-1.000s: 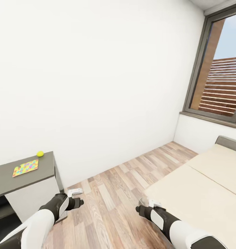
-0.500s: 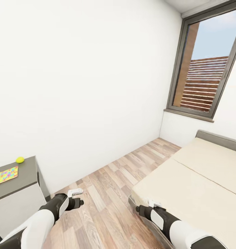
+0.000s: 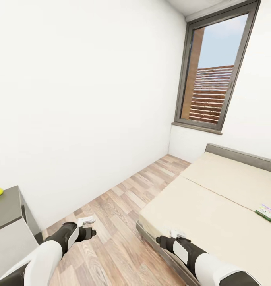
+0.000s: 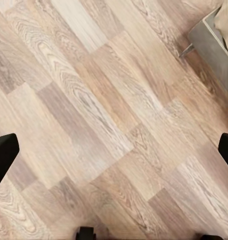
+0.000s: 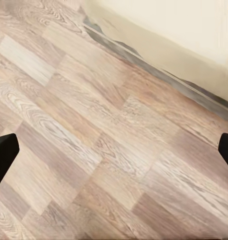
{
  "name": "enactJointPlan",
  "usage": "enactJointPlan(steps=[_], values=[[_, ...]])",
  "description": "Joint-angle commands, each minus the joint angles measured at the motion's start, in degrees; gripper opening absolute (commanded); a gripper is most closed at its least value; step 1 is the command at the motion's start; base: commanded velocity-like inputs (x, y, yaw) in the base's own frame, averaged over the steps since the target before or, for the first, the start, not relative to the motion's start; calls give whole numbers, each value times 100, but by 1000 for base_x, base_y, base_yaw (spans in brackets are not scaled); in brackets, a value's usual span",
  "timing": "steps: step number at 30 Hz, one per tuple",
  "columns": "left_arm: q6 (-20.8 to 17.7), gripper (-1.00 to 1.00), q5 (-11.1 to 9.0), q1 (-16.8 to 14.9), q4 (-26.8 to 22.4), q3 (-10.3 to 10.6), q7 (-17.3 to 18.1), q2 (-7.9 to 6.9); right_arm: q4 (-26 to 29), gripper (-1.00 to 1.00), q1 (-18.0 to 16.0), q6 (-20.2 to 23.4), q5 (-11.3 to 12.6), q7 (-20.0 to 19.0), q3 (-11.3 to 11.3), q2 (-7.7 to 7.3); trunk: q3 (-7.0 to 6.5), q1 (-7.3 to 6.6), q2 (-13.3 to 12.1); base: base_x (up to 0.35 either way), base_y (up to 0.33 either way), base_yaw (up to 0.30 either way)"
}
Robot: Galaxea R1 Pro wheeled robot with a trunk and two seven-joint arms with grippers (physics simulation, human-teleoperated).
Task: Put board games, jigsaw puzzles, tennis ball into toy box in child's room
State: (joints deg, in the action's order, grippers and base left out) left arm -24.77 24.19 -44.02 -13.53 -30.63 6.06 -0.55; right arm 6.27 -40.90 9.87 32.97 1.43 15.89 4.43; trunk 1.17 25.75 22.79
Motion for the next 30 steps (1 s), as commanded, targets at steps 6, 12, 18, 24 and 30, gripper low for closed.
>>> enactJointPlan(steps=[6,12,18,24,30], values=[[-28,100,61,-2,-14,-40,44,2,6,100,-5,11,43,15,46,-3,41,3,13,-2,0,-257],[-28,100,67,-1,-13,-40,44,2,6,100,-4,1,43,9,46,-4,71,3,13,0,0,-256],[-26,100,61,-2,-16,-40,44,2,6,100,1,-13,43,7,46,-17,100,3,13,0,0,-256],[-28,100,60,-6,-25,-47,44,-1,6,100,3,-32,43,1,40,-43,130,3,13,0,0,-256],[-28,100,60,-7,-26,-56,44,-11,6,100,3,-102,43,1,38,-47,156,3,13,0,0,-256]])
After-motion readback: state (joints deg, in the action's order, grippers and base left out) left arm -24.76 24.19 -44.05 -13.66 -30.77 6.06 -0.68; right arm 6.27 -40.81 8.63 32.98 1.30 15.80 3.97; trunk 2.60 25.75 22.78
